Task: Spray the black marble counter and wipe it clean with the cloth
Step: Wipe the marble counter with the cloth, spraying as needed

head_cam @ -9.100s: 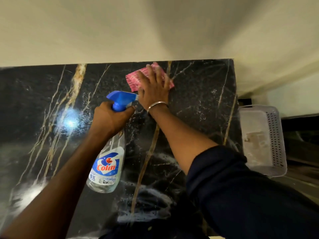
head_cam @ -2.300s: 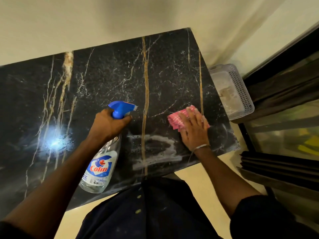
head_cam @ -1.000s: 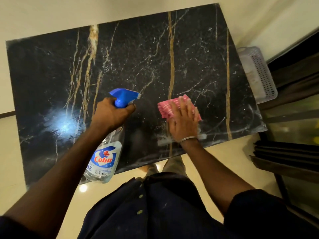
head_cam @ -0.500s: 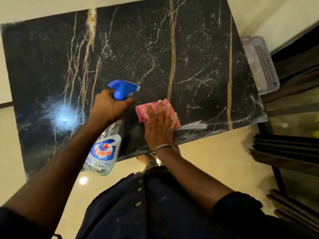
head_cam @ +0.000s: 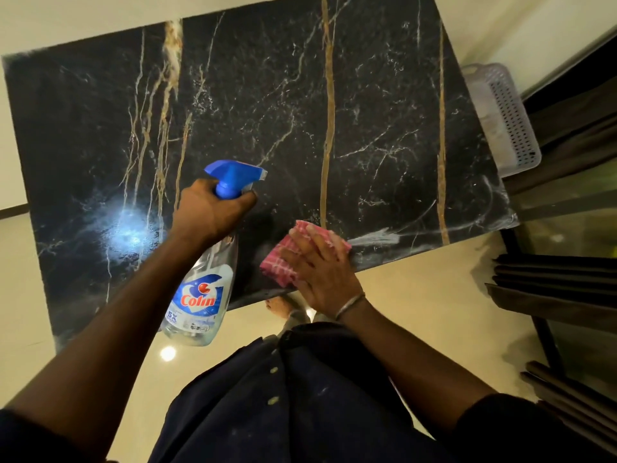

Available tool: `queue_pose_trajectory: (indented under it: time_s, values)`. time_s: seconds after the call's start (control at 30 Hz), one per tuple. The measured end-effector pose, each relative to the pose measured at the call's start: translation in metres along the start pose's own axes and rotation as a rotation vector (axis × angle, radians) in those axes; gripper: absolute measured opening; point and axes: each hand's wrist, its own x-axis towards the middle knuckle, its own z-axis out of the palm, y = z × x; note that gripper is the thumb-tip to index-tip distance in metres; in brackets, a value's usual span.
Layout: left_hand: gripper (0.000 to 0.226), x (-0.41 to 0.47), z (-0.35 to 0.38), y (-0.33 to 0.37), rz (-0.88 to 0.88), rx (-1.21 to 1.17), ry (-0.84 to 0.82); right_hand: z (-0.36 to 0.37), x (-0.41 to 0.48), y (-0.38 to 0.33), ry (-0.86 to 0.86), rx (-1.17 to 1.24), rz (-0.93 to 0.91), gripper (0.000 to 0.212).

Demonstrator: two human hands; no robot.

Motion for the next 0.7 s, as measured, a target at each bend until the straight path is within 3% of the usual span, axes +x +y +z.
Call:
queue_pose_trajectory:
  time_s: [0.23,0.43,0.5,0.7]
  values:
    - [0.032,0.005,0.003,0.018,0.061,-0.008,-0.049,-0.018,-0.055,0.085,0.078,0.006,0.478,0.060]
    - [0.035,0.008,0.008,0.020,0.057,-0.022,-0.042,-0.021,-0.022,0.060,0.189,0.060,0.866,0.065]
    - [0.035,0.007,0.010,0.020,0.056,-0.024,-0.018,-0.016,-0.006,0.028,0.194,0.109,0.766,0.067]
    - [0.036,0.009,0.011,0.028,0.033,-0.013,-0.001,0.009,0.036,-0.070,0.023,0.197,-0.066,0.086]
